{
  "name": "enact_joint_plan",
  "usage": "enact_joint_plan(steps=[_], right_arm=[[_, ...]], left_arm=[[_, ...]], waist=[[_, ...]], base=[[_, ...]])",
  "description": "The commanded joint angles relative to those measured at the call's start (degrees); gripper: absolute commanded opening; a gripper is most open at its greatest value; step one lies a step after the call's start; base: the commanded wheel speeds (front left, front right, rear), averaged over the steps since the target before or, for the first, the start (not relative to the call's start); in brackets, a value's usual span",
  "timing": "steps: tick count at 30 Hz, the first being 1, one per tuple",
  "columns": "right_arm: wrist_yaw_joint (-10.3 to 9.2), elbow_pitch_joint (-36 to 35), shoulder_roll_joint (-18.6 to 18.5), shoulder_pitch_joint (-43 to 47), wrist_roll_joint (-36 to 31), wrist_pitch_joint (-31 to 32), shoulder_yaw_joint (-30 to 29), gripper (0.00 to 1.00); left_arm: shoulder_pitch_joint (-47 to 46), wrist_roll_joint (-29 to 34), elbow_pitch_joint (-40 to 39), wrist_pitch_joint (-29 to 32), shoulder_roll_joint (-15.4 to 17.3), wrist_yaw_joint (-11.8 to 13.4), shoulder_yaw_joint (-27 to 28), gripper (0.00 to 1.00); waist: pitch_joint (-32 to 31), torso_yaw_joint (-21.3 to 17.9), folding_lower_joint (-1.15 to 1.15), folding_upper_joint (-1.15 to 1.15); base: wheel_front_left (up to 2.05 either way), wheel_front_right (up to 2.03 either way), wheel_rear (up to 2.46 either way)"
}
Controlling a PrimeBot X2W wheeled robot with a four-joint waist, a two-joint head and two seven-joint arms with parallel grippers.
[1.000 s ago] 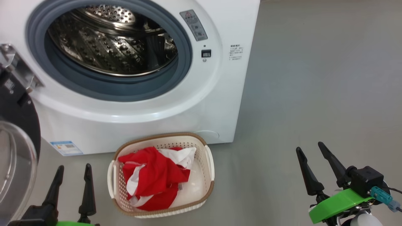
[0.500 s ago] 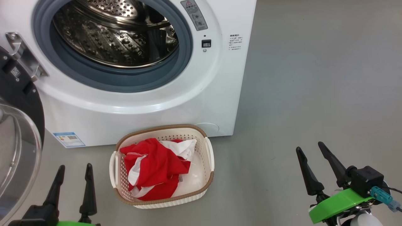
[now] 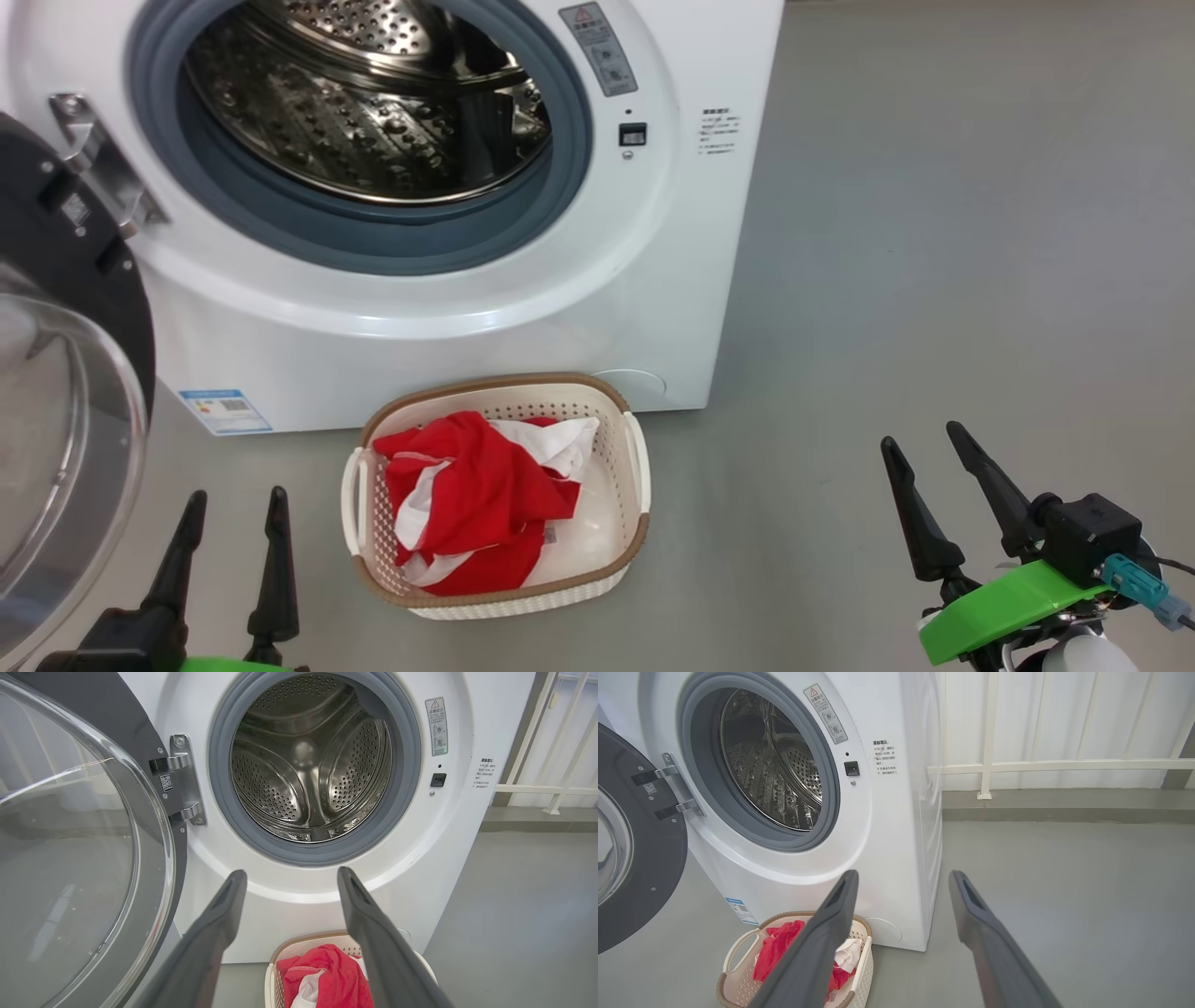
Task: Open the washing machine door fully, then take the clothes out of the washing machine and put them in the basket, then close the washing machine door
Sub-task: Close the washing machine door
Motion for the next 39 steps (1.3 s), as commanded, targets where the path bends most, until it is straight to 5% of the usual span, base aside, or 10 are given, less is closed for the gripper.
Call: enact_joint_plan(steps=[1,39], right_arm=[[0.09,-1.3,-0.5,0.1,-0.3,-0.7,1.0,1.0],[0.09,0.3,-4.0,-1.8,0.3,-0.7,6.4,1.0]], left_arm=[[-0.7,-0.7,-1.1,-0.5,0.9,0.2,1.5,1.0],[2.1,-7.5,-1.4,-0.5,0.9,4.2,-0.4,1.0]], waist=[[-0.2,1.0,0.0,0.0],[0.4,26.3,0.0,0.0]], base=[[0.0,0.0,0.0],[0.0,0.0,0.0]])
